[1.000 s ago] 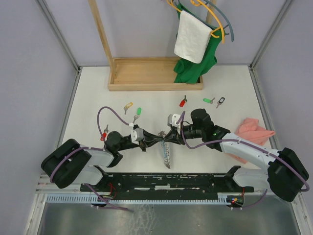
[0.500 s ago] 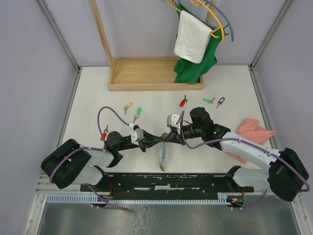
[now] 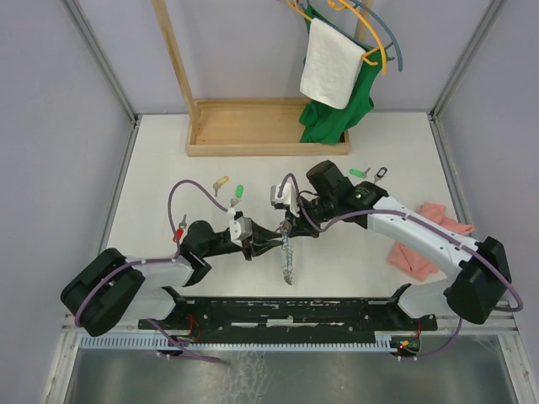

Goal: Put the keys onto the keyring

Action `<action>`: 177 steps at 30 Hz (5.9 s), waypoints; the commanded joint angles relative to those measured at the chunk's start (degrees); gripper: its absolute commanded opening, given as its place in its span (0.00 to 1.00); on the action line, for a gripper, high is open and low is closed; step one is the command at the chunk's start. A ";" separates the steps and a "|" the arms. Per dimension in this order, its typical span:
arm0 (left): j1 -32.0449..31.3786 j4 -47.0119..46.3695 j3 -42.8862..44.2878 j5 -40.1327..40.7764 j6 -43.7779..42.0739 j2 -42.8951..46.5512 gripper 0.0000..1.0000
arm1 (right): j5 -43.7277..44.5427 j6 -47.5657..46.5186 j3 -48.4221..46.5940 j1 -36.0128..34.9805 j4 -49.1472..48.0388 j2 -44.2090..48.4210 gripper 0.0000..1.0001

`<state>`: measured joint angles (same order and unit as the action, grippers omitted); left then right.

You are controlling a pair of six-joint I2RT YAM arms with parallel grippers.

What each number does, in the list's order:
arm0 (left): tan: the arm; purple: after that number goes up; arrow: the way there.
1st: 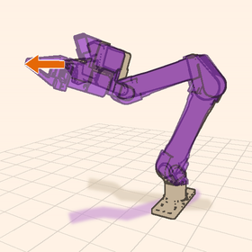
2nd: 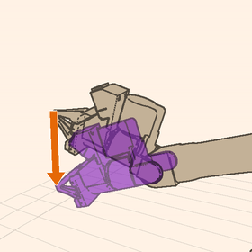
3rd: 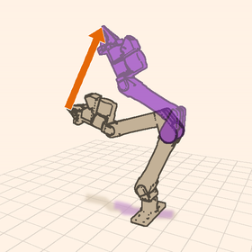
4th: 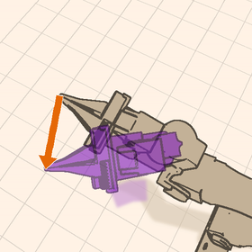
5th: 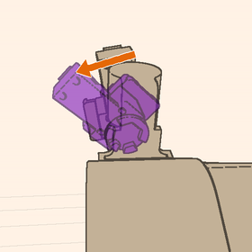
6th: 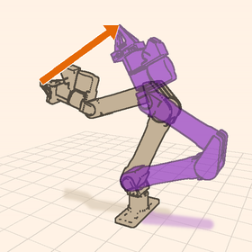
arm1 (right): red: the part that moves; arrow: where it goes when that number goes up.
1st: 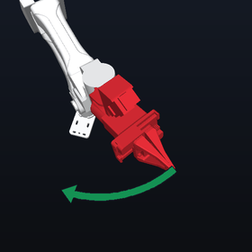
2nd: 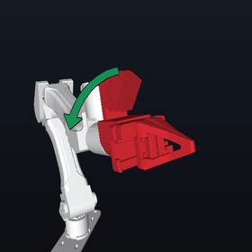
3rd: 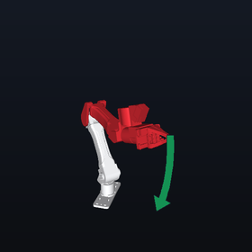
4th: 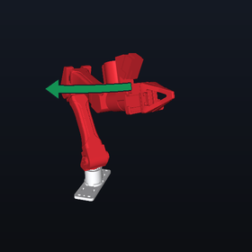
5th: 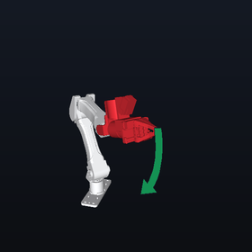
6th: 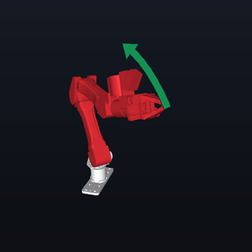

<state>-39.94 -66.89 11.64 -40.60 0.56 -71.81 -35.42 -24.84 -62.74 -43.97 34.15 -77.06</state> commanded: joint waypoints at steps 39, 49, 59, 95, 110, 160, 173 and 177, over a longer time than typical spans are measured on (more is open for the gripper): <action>-0.11 -10.43 1.48 1.40 4.53 -5.45 0.03 | 10.88 -7.54 -14.50 -6.82 15.20 -6.94 0.19; -0.10 -18.77 -1.06 3.33 5.77 -6.58 0.03 | 1.84 -3.31 3.05 -1.38 -3.76 5.89 0.33; -0.13 -21.03 -1.96 2.32 5.30 -6.41 0.03 | -1.32 1.00 12.12 -0.24 -19.31 8.66 0.31; -0.14 -5.80 1.87 0.34 2.19 -3.39 0.20 | -0.70 -8.94 -4.22 -0.80 5.10 -2.34 0.01; -0.19 -2.94 3.73 -1.70 2.59 -4.01 0.24 | 1.64 -10.88 -8.50 -2.68 8.76 -4.91 0.01; -0.13 6.23 0.76 21.58 3.75 4.62 0.03 | 48.32 25.65 0.78 6.11 -18.07 -1.25 0.90; -0.09 5.43 -1.10 26.49 3.07 5.27 0.03 | 46.19 36.33 -5.96 18.28 -27.66 -22.39 1.00; -0.13 4.87 -1.35 26.44 3.10 5.31 0.03 | 47.26 37.14 -7.21 18.88 -32.16 -27.73 1.00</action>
<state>-39.99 -57.12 10.11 -15.90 3.36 -67.09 11.07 9.50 -66.43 -25.65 9.80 -101.43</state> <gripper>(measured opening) 0.044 0.999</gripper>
